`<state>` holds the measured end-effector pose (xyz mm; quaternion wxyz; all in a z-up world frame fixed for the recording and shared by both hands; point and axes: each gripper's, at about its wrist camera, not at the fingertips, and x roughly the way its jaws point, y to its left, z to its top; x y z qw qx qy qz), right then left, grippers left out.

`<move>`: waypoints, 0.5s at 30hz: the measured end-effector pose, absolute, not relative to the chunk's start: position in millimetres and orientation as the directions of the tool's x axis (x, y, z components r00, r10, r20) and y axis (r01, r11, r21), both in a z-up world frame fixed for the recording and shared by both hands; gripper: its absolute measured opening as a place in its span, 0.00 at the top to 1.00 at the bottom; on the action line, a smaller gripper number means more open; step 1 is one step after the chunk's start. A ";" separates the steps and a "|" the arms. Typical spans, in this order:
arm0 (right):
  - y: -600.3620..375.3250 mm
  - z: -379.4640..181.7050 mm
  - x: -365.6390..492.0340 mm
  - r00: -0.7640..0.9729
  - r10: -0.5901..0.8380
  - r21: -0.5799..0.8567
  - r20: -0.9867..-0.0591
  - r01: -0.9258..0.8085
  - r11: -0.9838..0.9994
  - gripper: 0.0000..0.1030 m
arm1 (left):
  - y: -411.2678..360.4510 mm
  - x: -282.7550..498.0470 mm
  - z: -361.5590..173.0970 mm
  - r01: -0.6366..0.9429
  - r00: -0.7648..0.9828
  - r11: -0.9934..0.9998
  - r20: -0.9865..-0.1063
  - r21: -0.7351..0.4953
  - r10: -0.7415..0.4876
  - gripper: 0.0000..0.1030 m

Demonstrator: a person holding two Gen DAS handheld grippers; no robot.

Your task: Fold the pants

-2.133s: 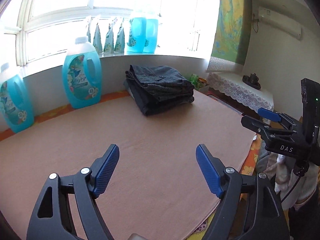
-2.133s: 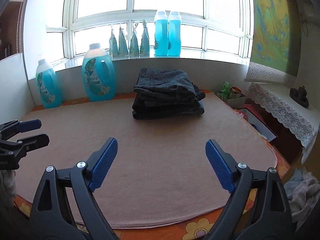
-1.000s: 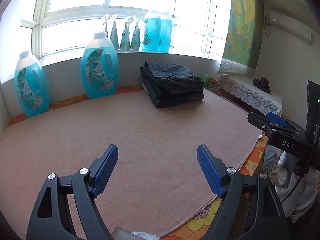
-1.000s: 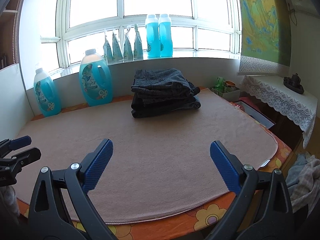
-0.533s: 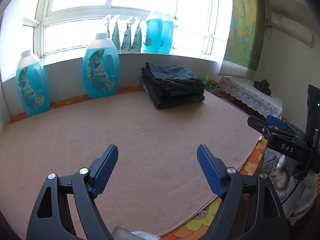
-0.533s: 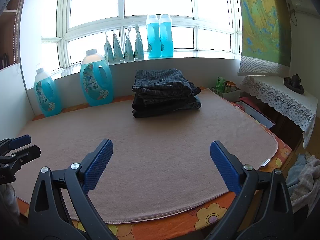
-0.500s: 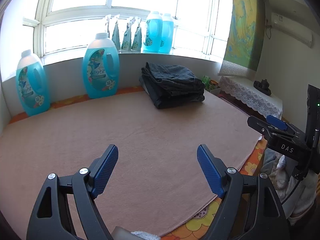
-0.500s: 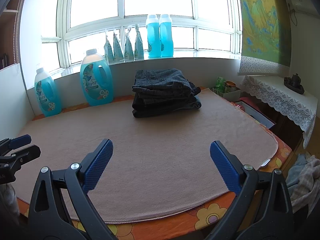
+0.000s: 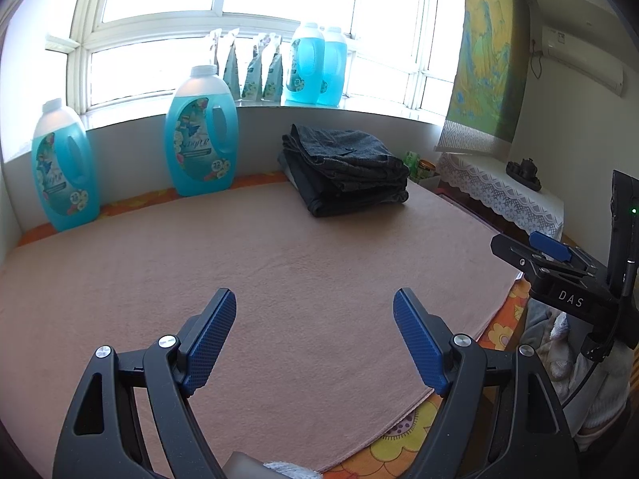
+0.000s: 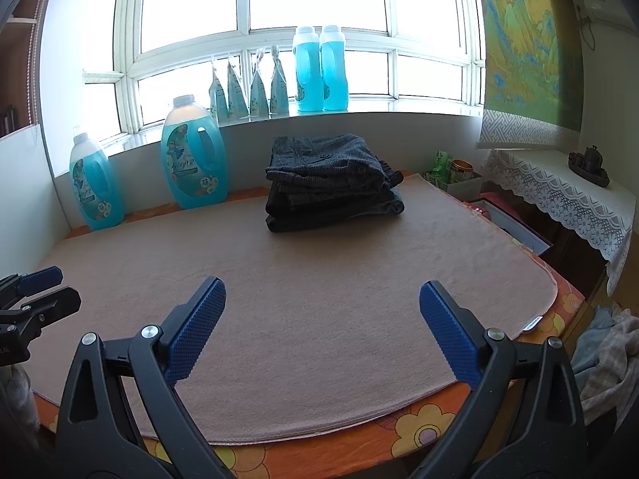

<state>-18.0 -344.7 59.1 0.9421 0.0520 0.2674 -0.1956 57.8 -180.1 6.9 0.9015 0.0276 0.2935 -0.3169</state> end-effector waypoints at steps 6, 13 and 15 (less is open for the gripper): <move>-345.4 58.1 -16.2 0.782 -0.339 -0.008 -0.523 0.393 0.919 0.03 | -180.5 57.4 7.2 0.583 0.631 0.801 -0.547 -0.133 -0.551 0.21; -343.0 57.0 -15.9 0.782 -0.335 -0.007 -0.526 0.390 0.921 0.03 | -179.8 58.1 6.1 0.579 0.632 0.804 -0.547 -0.138 -0.549 0.21; -343.1 56.2 -15.6 0.783 -0.333 -0.006 -0.526 0.387 0.922 0.03 | -180.1 58.0 6.0 0.578 0.632 0.804 -0.547 -0.138 -0.549 0.21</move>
